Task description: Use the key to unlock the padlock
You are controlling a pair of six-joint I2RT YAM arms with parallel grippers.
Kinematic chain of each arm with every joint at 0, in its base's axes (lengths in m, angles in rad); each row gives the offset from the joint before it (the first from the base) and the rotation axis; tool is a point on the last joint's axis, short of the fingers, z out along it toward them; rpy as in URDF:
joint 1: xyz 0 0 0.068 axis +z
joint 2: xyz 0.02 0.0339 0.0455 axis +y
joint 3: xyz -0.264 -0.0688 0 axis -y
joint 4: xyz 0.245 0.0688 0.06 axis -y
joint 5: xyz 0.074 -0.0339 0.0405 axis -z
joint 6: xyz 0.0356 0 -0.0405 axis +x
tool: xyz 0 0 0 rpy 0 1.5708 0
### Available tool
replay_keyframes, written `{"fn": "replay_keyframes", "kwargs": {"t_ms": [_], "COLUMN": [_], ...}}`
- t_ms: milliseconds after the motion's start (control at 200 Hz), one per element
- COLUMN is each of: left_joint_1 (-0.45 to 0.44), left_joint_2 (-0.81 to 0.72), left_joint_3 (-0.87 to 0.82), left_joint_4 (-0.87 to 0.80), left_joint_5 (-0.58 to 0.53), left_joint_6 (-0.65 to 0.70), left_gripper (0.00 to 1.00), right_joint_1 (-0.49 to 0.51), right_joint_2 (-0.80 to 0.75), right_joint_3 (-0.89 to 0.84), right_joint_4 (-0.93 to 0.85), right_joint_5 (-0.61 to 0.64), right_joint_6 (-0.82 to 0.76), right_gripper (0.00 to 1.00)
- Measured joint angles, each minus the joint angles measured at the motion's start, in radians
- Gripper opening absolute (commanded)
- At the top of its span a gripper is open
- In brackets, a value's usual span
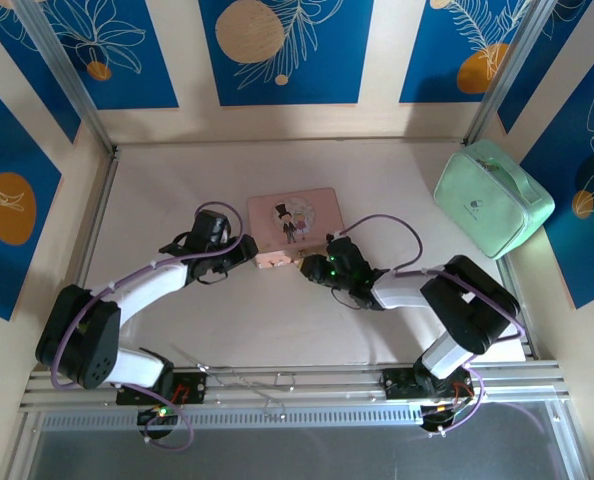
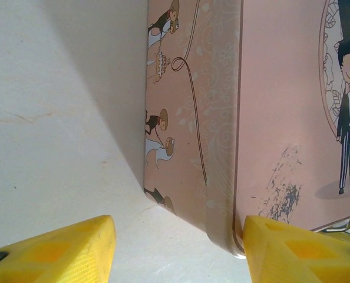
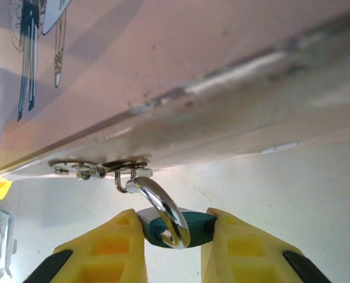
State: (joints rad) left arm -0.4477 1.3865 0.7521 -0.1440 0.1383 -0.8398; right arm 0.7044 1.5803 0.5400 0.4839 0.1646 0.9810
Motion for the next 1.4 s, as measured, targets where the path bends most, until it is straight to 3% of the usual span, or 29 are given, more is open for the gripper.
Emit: {"fn": "replay_keyframes", "kwargs": {"t_ms": [350, 555, 825, 1146, 1401], "left_joint_1": [0.002, 0.005, 0.005, 0.006, 0.005], "left_joint_2": [0.0, -0.002, -0.053, -0.079, -0.058], "left_joint_3": [-0.007, -0.01, -0.015, -0.015, -0.034], "left_joint_4": [0.013, 0.018, 0.006, 0.012, 0.051], "left_joint_5": [0.003, 0.009, 0.012, 0.039, 0.078], "left_joint_6": [0.0, 0.0, 0.0, -0.001, -0.019], "left_gripper": [0.59, 0.59, 0.59, 0.6, 0.6], "right_joint_1": [-0.015, -0.019, 0.003, 0.124, 0.149], "right_joint_2": [-0.018, -0.058, -0.225, -0.376, -0.487], "right_joint_3": [-0.026, -0.031, -0.014, 0.126, 0.147], "right_joint_4": [0.021, -0.056, -0.327, -0.764, -0.947], "right_joint_5": [0.003, 0.007, 0.042, 0.098, 0.101], "right_joint_6": [0.023, 0.023, 0.003, -0.014, -0.011], "right_gripper": [0.13, 0.13, 0.13, 0.12, 0.12]}}
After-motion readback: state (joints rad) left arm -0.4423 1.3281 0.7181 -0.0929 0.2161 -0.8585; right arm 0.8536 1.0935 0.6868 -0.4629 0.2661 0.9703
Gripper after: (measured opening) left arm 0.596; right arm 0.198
